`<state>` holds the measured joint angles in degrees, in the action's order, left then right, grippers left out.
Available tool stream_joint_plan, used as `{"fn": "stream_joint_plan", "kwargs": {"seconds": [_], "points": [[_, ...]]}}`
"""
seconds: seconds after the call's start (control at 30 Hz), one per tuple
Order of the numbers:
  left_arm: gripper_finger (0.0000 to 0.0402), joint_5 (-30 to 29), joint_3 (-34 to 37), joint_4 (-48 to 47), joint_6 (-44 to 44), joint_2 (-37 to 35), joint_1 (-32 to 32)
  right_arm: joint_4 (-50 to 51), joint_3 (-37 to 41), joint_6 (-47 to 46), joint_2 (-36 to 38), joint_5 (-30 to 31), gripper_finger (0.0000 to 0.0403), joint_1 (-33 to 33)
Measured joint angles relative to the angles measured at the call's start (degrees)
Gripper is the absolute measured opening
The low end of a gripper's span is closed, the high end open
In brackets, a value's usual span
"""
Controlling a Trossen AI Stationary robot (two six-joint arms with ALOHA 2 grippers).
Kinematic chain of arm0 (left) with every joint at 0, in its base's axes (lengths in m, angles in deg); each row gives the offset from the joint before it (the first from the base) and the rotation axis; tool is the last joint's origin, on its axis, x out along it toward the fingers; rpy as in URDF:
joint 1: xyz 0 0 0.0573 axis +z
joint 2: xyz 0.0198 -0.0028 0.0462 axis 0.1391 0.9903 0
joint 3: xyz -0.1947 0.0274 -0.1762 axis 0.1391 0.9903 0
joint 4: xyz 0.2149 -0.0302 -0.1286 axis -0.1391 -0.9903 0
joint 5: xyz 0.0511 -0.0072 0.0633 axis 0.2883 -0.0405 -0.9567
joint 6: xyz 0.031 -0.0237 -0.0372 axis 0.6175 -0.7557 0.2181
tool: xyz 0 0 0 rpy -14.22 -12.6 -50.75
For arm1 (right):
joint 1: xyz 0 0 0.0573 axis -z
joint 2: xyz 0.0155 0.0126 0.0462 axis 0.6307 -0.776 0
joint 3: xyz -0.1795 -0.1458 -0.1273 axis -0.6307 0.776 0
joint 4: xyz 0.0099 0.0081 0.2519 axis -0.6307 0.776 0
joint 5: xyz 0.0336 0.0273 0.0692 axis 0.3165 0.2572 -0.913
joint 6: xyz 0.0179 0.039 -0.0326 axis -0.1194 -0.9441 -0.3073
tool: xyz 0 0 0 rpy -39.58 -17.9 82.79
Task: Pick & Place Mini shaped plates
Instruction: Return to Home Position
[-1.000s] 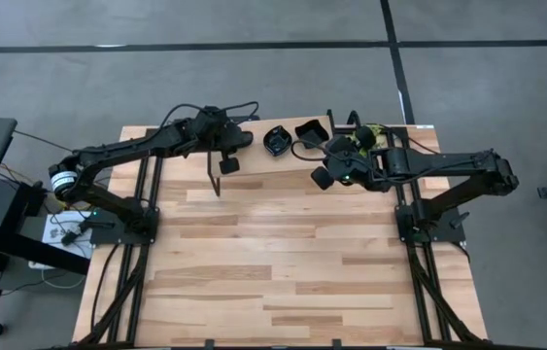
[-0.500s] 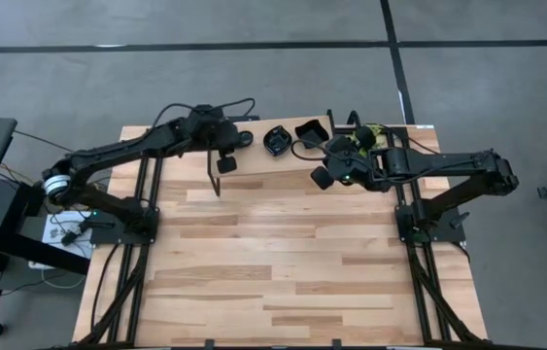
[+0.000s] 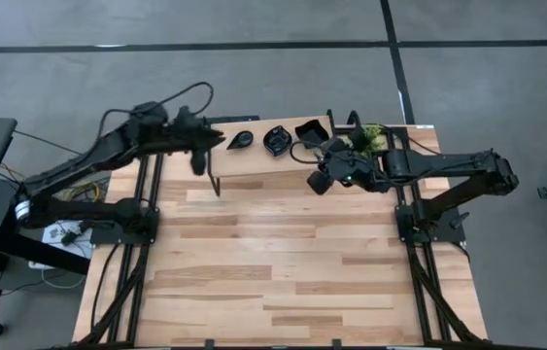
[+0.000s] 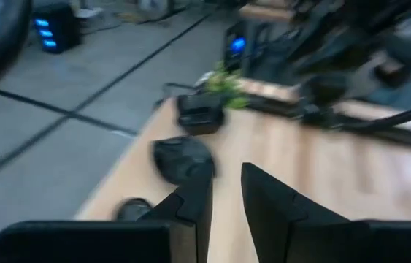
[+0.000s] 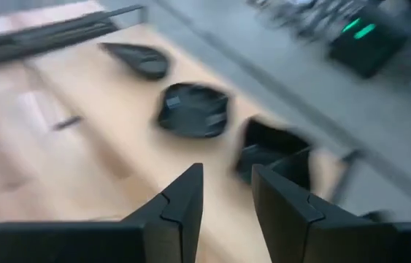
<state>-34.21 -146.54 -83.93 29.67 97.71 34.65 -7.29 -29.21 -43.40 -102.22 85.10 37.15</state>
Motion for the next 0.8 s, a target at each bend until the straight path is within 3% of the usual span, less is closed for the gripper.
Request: {"fn": "stream_joint_plan", "kwargs": {"seconds": [0.07, 0.27, 0.47, 0.63, 0.8], "points": [[0.0076, 2.82, 2.14, -0.01, -3.33, -3.6, 0.0, 0.19, 0.0, -1.74, 0.0, -6.19, 0.0113, -0.29], [0.0076, 5.97, 12.37, 0.27, -10.49, -17.74, -0.81, -2.33, 0.02, 5.44, 0.32, -21.42, 0.0113, 0.4], [0.0076, 5.91, 24.38, 4.65, -17.38, -33.65, -2.85, -6.03, 1.75, 8.17, 4.69, -25.97, 0.0113, 0.94], [0.0076, 3.24, 33.25, 6.85, -22.17, -44.98, -4.4, -19.41, 14.52, 10.1, 15.94, -28.22, 0.0113, -0.86], [0.0076, 2.93, 38.75, 7.25, -22.59, -53.12, -5.29, -37.68, 35.25, 11.61, 30.38, -32.48, 0.0113, -3.18]]}}
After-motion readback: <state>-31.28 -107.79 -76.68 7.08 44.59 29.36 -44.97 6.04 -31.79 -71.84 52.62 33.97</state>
